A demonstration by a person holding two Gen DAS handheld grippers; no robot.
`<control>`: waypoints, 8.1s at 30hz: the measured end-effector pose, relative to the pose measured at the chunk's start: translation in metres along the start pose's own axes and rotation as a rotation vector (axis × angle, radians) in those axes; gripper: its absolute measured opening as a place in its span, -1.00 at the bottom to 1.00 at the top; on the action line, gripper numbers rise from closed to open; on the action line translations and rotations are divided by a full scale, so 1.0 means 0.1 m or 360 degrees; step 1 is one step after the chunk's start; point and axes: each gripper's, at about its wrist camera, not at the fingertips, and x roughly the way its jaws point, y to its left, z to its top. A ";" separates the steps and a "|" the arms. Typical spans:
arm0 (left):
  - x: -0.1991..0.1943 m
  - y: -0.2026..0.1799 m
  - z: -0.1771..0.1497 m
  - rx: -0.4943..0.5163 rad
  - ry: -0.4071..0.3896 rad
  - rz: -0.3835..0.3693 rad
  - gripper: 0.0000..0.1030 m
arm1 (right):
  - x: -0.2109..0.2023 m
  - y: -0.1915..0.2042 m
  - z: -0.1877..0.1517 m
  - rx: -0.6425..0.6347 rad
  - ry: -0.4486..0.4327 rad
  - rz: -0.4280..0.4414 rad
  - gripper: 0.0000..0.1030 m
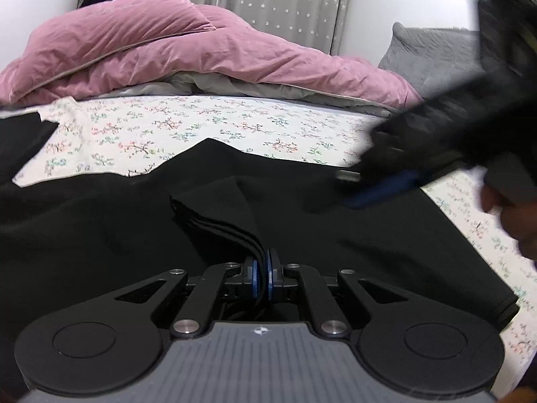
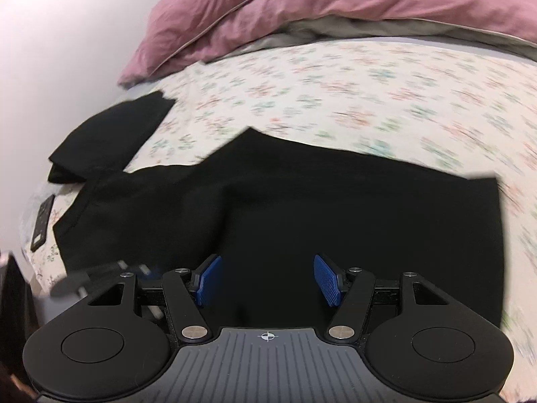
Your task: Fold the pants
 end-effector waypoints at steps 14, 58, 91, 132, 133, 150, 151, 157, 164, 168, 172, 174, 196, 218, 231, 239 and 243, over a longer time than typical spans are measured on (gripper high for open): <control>-0.01 0.25 -0.01 -0.0169 0.0016 -0.0037 -0.47 | 1.00 0.95 0.37 -0.0436 0.0337 -0.0230 0.18; -0.86 2.45 0.10 -0.0987 -0.0201 0.0528 -0.47 | 1.65 2.44 1.03 -0.0276 -0.0104 0.0241 -0.88; -0.69 1.56 0.12 -0.0528 -0.0154 0.0187 0.58 | 0.56 0.86 0.44 -0.0127 -0.0122 0.0038 0.33; -0.32 -0.01 -0.54 0.0472 0.0101 -0.0145 0.74 | -0.43 -0.60 -1.54 0.0523 -0.0235 0.0363 -0.48; -0.32 -0.04 -0.55 0.0497 0.0091 -0.0144 0.74 | -0.43 -0.61 -1.54 0.0538 -0.0228 0.0363 -0.53; -0.13 -0.55 -0.53 0.0903 -0.0103 -0.0113 0.28 | -0.59 -0.52 -1.10 0.0532 -0.0160 0.0514 -0.71; -0.08 -0.55 -0.52 0.0890 -0.0087 -0.0082 0.03 | -0.58 -0.51 -1.08 0.0522 -0.0156 0.0510 -0.71; 0.01 -0.39 -0.40 0.0634 0.0054 -0.0084 -0.33 | -0.59 -0.56 -0.95 0.0469 -0.0178 0.0406 -0.43; 0.04 -0.18 -0.31 0.0315 0.0157 -0.0198 -0.36 | -0.23 -0.88 -0.77 0.0558 -0.0133 0.0250 -0.11; 0.07 -0.07 -0.32 0.0145 0.0188 -0.0257 -0.36 | -0.02 -1.05 -0.64 0.0601 -0.0185 0.0293 -0.16; 0.10 -0.04 -0.35 0.0076 0.0199 -0.0277 -0.37 | 0.20 -1.13 -0.40 0.0633 -0.0239 0.0282 -0.27; 0.10 -0.03 -0.36 0.0065 0.0201 -0.0285 -0.37 | 0.32 -1.20 -0.27 0.0667 -0.0269 0.0307 -0.32; -0.19 -0.89 -0.24 0.0121 0.0088 -0.0454 -0.44 | -0.01 -1.95 -0.05 0.0860 -0.0448 0.0266 -0.92; -0.67 -1.40 -0.30 -0.0205 -0.0001 -0.0627 -0.44 | -1.60 -2.45 -0.40 0.0926 -0.0534 -0.0134 -0.91; -0.94 -0.32 -0.29 -0.0633 -0.0110 -0.0388 -0.44 | -0.98 -1.17 0.52 0.0650 -0.0454 -0.0056 -0.91; -1.08 0.27 -0.45 -0.0879 -0.0145 -0.0264 -0.44 | -0.34 -0.38 0.85 0.0530 -0.0324 -0.0030 -0.91; -1.08 0.58 -0.48 -0.0971 -0.0122 -0.0194 -0.44 | 0.01 -0.04 0.90 0.0489 -0.0273 -0.0029 -0.91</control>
